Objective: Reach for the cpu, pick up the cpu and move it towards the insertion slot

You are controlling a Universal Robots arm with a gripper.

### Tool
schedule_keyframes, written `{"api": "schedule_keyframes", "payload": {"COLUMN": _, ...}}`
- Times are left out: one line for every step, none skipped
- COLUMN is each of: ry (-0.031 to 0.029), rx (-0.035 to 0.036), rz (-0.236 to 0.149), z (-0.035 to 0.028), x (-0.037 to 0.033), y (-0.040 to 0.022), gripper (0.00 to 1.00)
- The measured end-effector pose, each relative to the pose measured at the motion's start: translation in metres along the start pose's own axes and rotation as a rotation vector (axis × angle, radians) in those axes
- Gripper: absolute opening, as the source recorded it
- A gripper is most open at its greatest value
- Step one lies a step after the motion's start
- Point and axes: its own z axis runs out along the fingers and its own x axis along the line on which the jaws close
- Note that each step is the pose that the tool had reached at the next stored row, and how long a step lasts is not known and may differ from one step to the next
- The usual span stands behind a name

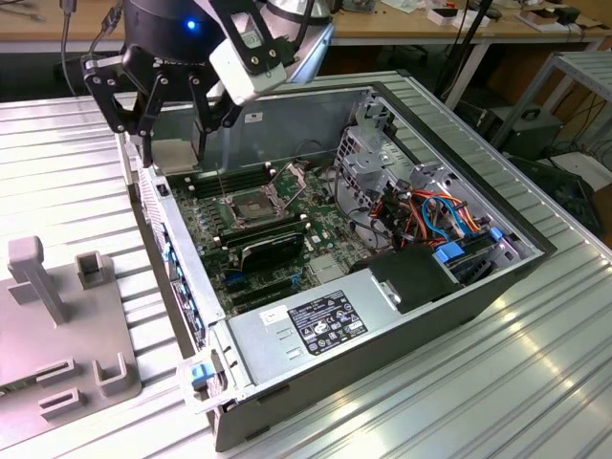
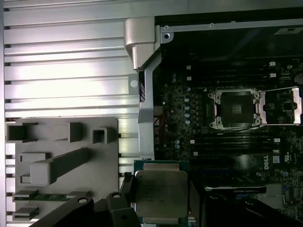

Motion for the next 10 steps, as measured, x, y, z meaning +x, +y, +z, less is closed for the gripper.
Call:
{"api": "schedule_keyframes", "payload": {"ry": -0.0003, "rx": -0.0001, "rz": 0.004, "z": 0.0005, "x": -0.0076, "y": 0.0023, "gripper": 0.55}}
{"api": "schedule_keyframes", "payload": {"ry": -0.0004, "rx": -0.0002, "rz": 0.006, "z": 0.0007, "x": -0.0125, "y": 0.0037, "gripper": 0.55}}
{"api": "schedule_keyframes", "payload": {"ry": -0.0003, "rx": 0.0006, "rz": 0.007, "z": 0.0008, "x": -0.0173, "y": 0.0052, "gripper": 0.55}}
{"api": "schedule_keyframes", "payload": {"ry": -0.0006, "rx": 0.0012, "rz": 0.008, "z": 0.0008, "x": -0.0200, "y": 0.0063, "gripper": 0.55}}
{"api": "schedule_keyframes", "payload": {"ry": -0.0011, "rx": 0.0023, "rz": 0.009, "z": 0.0007, "x": -0.0218, "y": 0.0071, "gripper": 0.55}}
{"api": "schedule_keyframes", "payload": {"ry": -0.0028, "rx": 0.0056, "rz": 0.012, "z": 0.0009, "x": -0.0231, "y": 0.0082, "gripper": 0.55}}
{"api": "schedule_keyframes", "payload": {"ry": -0.0061, "rx": 0.0153, "rz": 0.014, "z": 0.0011, "x": -0.0234, "y": 0.0093, "gripper": 0.55}}
{"api": "schedule_keyframes", "payload": {"ry": -0.0076, "rx": 0.0205, "rz": 0.016, "z": 0.0016, "x": -0.0236, "y": 0.0104, "gripper": 0.55}}
{"api": "schedule_keyframes", "payload": {"ry": -0.0125, "rx": 0.0243, "rz": 0.018, "z": 0.0021, "x": -0.0236, "y": 0.0124, "gripper": 0.55}}
{"api": "schedule_keyframes", "payload": {"ry": -0.0186, "rx": 0.0265, "rz": 0.018, "z": 0.0022, "x": -0.0236, "y": 0.0135, "gripper": 0.55}}
